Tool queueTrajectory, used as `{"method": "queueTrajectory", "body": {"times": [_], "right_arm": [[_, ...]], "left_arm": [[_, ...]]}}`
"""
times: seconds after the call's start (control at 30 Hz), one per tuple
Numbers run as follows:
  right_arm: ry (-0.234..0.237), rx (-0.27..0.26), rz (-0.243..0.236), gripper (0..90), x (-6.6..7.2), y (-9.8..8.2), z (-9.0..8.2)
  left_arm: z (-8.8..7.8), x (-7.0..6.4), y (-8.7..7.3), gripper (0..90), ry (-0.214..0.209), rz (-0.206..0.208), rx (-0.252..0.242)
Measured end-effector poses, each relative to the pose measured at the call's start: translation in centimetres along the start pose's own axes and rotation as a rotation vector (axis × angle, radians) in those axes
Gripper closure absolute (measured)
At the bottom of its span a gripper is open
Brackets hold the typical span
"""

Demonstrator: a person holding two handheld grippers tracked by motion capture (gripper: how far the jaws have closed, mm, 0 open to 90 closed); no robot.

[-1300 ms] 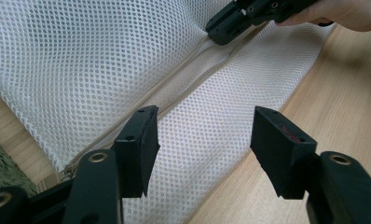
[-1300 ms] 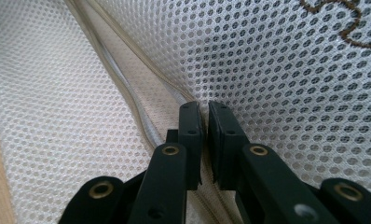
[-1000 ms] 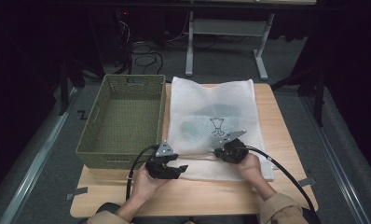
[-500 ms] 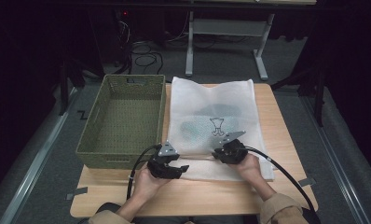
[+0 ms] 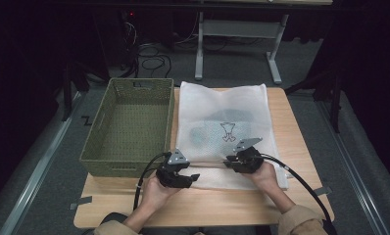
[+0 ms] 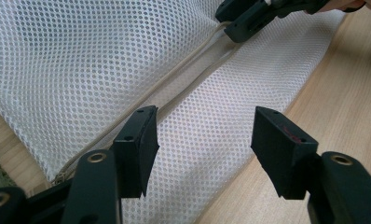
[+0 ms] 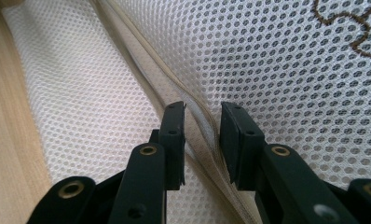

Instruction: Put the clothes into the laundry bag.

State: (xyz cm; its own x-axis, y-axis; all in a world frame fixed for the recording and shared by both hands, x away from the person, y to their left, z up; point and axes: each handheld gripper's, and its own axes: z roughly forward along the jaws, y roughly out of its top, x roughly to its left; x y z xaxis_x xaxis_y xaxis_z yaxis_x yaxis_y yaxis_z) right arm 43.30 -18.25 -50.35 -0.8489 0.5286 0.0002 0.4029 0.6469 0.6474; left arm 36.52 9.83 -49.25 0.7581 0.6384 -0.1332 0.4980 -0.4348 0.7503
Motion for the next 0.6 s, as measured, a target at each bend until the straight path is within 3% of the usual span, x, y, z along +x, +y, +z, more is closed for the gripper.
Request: {"method": "queueTrajectory", "body": {"times": [0.2, 0.6], "right_arm": [[0.007, -0.028, -0.007, 70.3, 0.0, 0.1, -0.9], [0.029, -0.084, 0.028, 66.8, 0.1, 0.4, -2.5]], "left_arm": [[-0.2, 0.1, 0.0, 41.1, 0.002, -0.004, -0.007], [-0.1, 0.2, 0.0, 41.2, 0.004, -0.007, -0.007]]}}
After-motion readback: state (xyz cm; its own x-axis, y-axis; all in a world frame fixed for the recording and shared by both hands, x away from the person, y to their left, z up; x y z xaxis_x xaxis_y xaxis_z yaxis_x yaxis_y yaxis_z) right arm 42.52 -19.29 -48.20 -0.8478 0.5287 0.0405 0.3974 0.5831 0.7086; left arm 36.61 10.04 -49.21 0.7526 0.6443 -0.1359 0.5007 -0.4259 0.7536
